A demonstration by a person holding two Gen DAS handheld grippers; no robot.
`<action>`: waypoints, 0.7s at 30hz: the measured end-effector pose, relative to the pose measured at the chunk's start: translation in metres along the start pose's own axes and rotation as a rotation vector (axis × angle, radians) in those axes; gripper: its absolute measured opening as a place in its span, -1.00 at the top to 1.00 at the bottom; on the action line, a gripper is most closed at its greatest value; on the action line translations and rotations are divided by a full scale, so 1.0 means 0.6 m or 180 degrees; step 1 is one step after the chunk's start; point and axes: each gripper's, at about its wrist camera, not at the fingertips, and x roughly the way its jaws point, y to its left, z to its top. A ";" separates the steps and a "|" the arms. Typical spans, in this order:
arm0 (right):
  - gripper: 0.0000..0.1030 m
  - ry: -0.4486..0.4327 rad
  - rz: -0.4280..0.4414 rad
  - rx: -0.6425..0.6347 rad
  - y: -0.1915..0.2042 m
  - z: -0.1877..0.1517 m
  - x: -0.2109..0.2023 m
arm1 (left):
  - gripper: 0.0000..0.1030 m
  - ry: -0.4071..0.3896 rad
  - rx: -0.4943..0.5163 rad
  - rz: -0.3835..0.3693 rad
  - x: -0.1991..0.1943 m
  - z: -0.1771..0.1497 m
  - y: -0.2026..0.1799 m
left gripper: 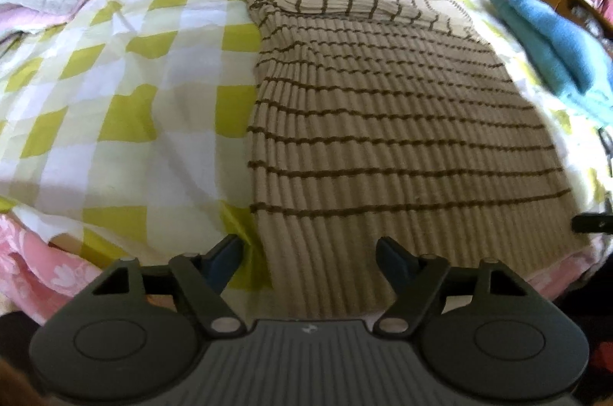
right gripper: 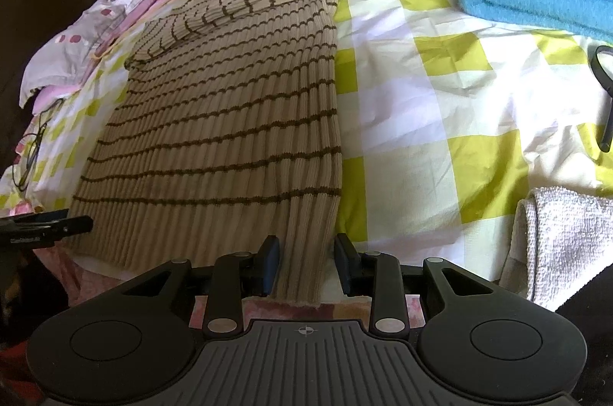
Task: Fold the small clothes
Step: 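Grasp the sweater hem with both grippers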
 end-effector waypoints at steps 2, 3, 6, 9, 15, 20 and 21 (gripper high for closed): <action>0.39 0.0008 0.0018 0.0026 -0.003 0.000 0.001 | -0.58 -0.0008 0.0004 -0.0035 -0.002 -0.001 -0.001; 0.39 0.0013 0.0025 0.0046 -0.004 0.000 0.001 | -0.58 0.0003 0.0006 -0.0037 0.000 -0.001 -0.001; 0.35 0.0023 0.0083 0.0114 -0.007 0.002 0.002 | -0.57 0.0082 -0.0042 -0.0039 0.009 0.001 0.002; 0.35 0.0041 0.0123 0.0085 -0.006 0.001 0.000 | -0.57 0.0151 -0.0095 -0.0028 0.017 0.003 0.005; 0.35 0.0041 0.0289 0.0266 -0.017 0.002 0.009 | -0.57 0.0198 -0.0109 -0.0016 0.024 0.005 0.005; 0.35 0.0034 0.0394 0.0381 -0.024 0.001 0.007 | -0.48 0.0189 -0.0191 -0.0073 0.018 0.006 0.011; 0.35 0.0037 0.0426 0.0410 -0.025 0.001 0.007 | -0.44 0.0174 -0.0206 -0.0086 0.016 0.007 0.013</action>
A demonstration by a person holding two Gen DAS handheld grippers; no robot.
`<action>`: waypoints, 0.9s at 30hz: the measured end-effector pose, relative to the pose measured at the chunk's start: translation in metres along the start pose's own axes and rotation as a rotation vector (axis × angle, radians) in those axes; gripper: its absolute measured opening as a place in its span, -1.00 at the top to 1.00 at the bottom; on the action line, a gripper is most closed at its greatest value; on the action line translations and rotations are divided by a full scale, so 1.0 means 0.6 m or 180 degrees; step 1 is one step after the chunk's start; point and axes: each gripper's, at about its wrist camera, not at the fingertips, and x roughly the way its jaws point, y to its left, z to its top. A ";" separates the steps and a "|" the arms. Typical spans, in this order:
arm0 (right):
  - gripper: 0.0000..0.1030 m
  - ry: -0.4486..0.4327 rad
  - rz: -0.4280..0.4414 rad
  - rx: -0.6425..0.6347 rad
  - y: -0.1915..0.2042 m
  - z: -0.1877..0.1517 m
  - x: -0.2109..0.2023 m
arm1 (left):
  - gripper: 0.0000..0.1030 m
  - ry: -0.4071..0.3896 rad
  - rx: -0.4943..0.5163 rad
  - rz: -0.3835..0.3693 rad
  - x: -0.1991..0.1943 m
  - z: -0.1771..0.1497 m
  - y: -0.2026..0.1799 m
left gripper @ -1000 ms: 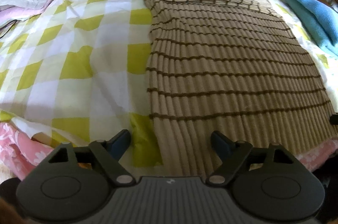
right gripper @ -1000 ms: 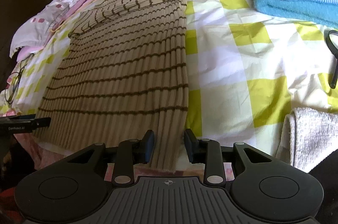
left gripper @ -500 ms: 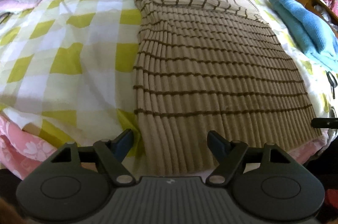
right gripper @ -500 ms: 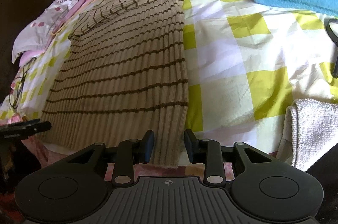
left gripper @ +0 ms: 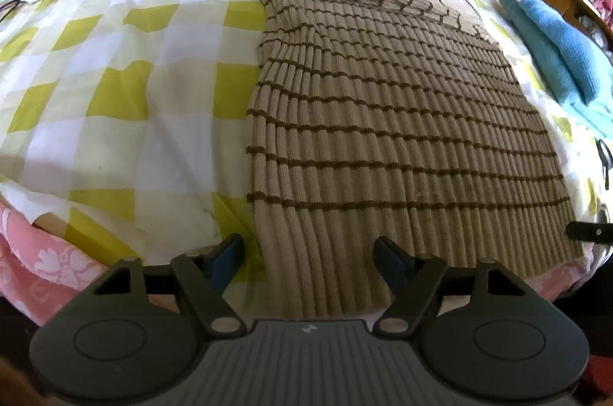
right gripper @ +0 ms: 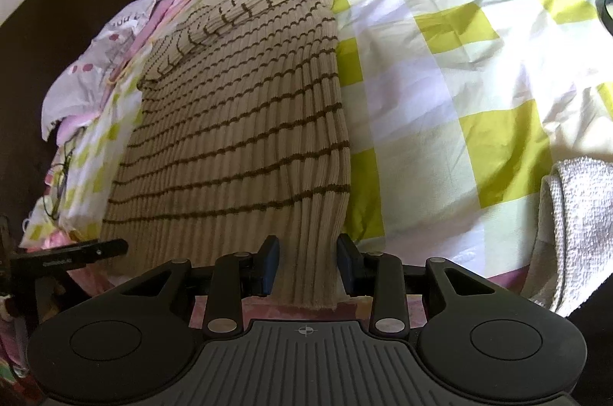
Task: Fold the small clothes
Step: 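Grasp the sweater hem with both grippers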
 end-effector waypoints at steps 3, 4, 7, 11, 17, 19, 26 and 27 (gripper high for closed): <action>0.35 -0.0001 0.0038 0.0044 -0.001 0.001 0.003 | -0.33 -0.0065 -0.0048 -0.0049 -0.006 0.001 0.004; 0.35 -0.0004 0.0038 0.0041 -0.001 0.001 0.006 | -0.28 -0.0083 -0.0069 -0.0067 -0.007 0.001 0.005; 0.35 -0.0002 0.0038 0.0037 0.001 0.003 0.010 | -0.17 -0.0121 -0.0094 -0.0082 -0.009 0.001 0.007; 0.40 0.0003 0.0049 0.0053 -0.001 0.003 0.008 | -0.16 -0.0084 -0.0118 -0.0061 -0.003 0.001 0.008; 0.47 -0.0021 0.0067 0.0103 -0.004 0.003 0.010 | -0.17 -0.0013 -0.0081 -0.0024 0.006 0.005 0.004; 0.53 -0.0028 0.0093 0.0118 -0.004 0.004 0.008 | -0.17 -0.0008 -0.0077 -0.0021 0.005 0.005 0.004; 0.66 -0.0022 0.0251 0.0208 -0.008 0.002 0.018 | 0.42 -0.0090 -0.0265 -0.0096 -0.002 0.007 0.020; 0.66 -0.0016 0.0250 0.0215 -0.007 0.003 0.022 | 0.42 -0.0082 -0.0273 -0.0101 0.000 0.007 0.020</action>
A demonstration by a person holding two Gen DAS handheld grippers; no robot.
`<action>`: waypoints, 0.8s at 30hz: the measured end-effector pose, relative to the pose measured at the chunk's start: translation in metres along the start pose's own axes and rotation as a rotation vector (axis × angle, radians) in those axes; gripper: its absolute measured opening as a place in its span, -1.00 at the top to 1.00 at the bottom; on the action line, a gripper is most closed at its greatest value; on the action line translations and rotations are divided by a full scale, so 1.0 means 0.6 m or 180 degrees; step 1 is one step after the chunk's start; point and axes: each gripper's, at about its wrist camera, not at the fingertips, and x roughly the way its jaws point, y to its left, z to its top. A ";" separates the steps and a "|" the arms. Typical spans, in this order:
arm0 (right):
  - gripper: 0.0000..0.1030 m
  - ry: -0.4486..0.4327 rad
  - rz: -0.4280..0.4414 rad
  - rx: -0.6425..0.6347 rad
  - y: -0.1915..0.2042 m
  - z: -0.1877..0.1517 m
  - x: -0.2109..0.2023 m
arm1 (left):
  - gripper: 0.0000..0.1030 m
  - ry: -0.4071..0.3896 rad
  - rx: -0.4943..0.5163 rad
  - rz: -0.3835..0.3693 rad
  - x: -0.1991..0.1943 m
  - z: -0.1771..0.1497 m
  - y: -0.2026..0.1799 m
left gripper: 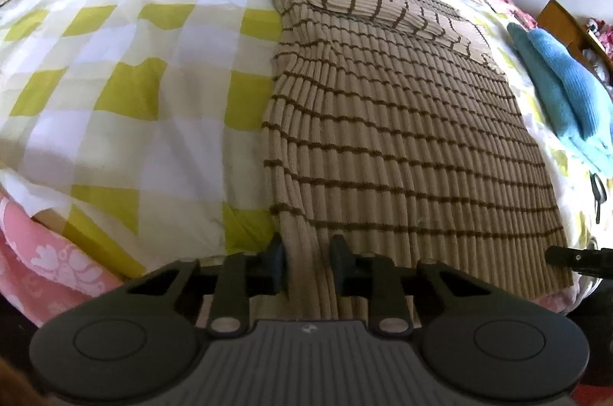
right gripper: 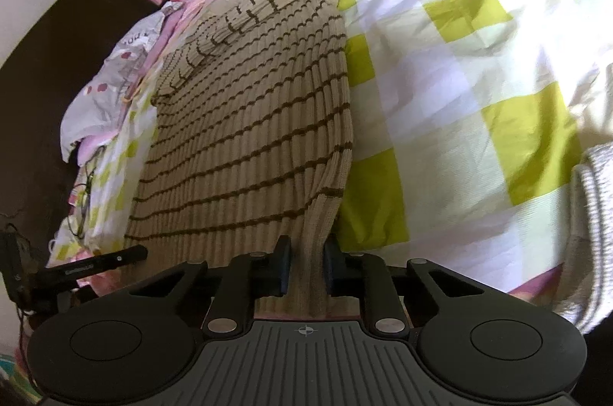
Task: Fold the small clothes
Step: 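Grasp the sweater hem with both grippers, then lift the hem with both grippers and fold it toward the collar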
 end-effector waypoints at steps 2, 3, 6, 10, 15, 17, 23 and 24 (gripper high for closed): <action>0.66 0.0005 -0.0010 -0.0052 0.003 0.001 0.004 | 0.42 0.0014 0.0017 0.0004 0.002 0.000 -0.001; 0.66 0.0011 -0.0016 -0.0075 0.004 0.002 0.004 | 0.42 0.0023 0.0041 0.0009 0.004 0.000 -0.003; 0.66 0.0018 -0.0009 -0.0060 0.004 0.002 0.005 | 0.34 0.0063 0.0091 0.0008 0.008 0.002 -0.006; 0.65 0.0011 -0.0001 -0.0007 0.002 0.001 0.005 | 0.28 0.0113 0.0137 -0.0020 0.011 0.006 -0.009; 0.74 -0.0014 0.0030 0.0023 0.004 0.000 0.005 | 0.46 0.0083 0.0105 -0.0042 0.005 0.008 -0.002; 0.80 -0.0033 0.0094 0.0088 0.004 0.000 0.005 | 0.63 0.0050 0.0002 -0.0106 0.000 0.013 0.007; 0.84 -0.0252 0.0427 0.0238 0.023 0.013 -0.002 | 0.65 -0.0191 -0.0146 -0.0268 -0.026 0.039 0.021; 0.84 -0.0293 0.0491 0.0253 0.028 0.018 -0.004 | 0.65 -0.0242 -0.0176 -0.0313 -0.031 0.045 0.024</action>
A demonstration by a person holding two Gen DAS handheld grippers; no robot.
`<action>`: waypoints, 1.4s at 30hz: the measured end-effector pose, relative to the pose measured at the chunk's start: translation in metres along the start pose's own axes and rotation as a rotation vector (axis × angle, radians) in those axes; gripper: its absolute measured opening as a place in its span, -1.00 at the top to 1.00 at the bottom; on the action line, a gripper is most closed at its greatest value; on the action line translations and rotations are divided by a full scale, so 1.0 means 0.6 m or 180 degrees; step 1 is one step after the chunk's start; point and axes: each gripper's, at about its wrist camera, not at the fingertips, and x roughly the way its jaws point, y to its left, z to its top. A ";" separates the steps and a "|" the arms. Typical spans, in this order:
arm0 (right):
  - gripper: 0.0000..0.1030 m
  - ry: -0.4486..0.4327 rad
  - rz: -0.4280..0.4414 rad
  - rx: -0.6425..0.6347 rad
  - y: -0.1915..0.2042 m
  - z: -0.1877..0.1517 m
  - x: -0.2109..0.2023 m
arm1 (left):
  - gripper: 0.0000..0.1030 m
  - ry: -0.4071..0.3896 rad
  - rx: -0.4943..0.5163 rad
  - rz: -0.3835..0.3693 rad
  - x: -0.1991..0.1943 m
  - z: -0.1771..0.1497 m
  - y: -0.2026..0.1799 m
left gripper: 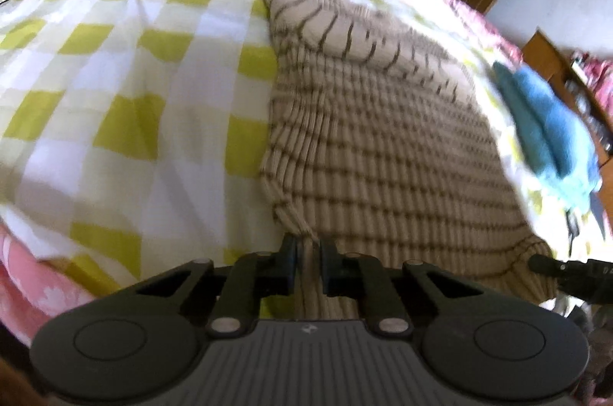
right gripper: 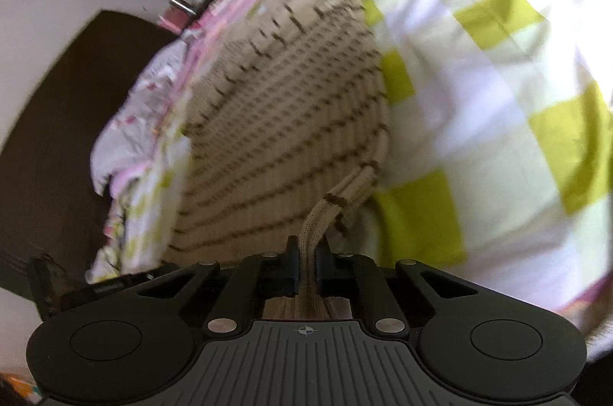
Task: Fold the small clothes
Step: 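Lift the hem with both grippers and fold it toward the collar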
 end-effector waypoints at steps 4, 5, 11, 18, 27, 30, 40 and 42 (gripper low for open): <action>0.85 -0.0159 0.0221 0.0083 0.018 0.023 0.001 | 0.65 -0.0223 -0.0184 -0.0271 -0.013 0.028 0.009; 0.85 -0.0201 0.0267 0.0102 0.022 0.030 0.003 | 0.65 -0.0273 -0.0228 -0.0341 -0.014 0.036 0.012; 0.86 -0.0431 0.0517 0.0175 0.047 0.081 0.018 | 0.65 -0.0517 -0.0413 -0.0714 -0.011 0.090 0.018; 0.86 -0.0560 0.0583 0.0086 0.071 0.123 0.036 | 0.65 -0.0551 -0.0302 -0.0646 -0.014 0.116 0.022; 0.86 -0.0346 0.0466 0.0138 0.050 0.084 0.041 | 0.49 0.0158 -0.0205 -0.0131 -0.007 0.012 0.036; 0.86 -0.0299 0.0456 0.0161 0.045 0.072 0.038 | 0.40 0.0264 -0.0182 -0.0053 -0.006 -0.014 0.032; 0.86 -0.0342 0.0481 0.0215 0.028 0.057 0.017 | 0.33 0.0394 0.0092 0.0150 0.018 -0.040 -0.001; 0.86 -0.0341 0.0475 0.0236 0.023 0.055 0.015 | 0.67 0.0393 0.0124 0.0072 0.014 -0.039 -0.006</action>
